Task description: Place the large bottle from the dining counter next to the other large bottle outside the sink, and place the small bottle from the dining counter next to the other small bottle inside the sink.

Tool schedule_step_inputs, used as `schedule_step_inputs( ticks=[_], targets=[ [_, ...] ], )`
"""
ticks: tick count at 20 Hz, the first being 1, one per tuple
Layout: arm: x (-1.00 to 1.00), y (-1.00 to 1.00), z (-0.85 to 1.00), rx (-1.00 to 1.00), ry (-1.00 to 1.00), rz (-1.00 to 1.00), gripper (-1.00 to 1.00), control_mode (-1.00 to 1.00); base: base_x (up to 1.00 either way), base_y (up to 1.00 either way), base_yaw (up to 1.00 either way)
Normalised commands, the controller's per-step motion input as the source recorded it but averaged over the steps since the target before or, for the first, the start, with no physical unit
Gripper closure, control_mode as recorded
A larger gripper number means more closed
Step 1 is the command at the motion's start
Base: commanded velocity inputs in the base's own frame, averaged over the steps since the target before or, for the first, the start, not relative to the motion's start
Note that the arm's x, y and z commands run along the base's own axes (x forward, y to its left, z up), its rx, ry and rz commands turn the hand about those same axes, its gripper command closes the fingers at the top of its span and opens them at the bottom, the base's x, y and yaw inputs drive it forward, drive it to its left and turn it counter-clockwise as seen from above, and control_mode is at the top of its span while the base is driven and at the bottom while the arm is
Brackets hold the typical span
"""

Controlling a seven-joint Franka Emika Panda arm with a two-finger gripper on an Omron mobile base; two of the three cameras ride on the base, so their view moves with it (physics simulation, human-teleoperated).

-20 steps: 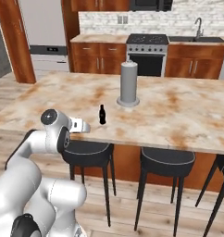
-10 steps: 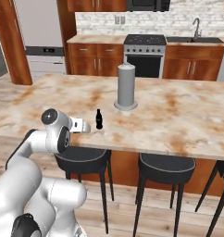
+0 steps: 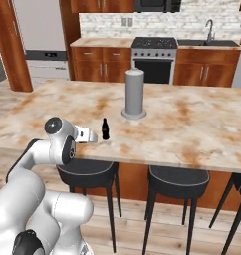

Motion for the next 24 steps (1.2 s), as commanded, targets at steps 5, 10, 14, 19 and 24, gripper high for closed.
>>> schedule_step_inputs(
  ticks=[5, 10, 14, 19, 24],
  targets=[
    [0.0, 0.0, 0.0, 0.0, 0.0, 0.0, -1.0, 1.0, 0.24, 0.0, -0.03],
    [0.0, 0.0, 0.0, 0.0, 0.0, 0.0, -1.0, 1.0, 0.28, 0.0, -0.03],
    [0.0, 0.0, 0.0, 0.0, 0.0, 0.0, -1.0, 1.0, 0.37, 0.0, -0.04],
    [0.0, 0.0, 0.0, 0.0, 0.0, 0.0, -1.0, 1.0, 0.43, 0.0, -0.05],
    [0.0, 0.0, 0.0, 0.0, 0.0, 0.0, -1.0, 1.0, 0.4, 0.0, -0.04]
  ],
)
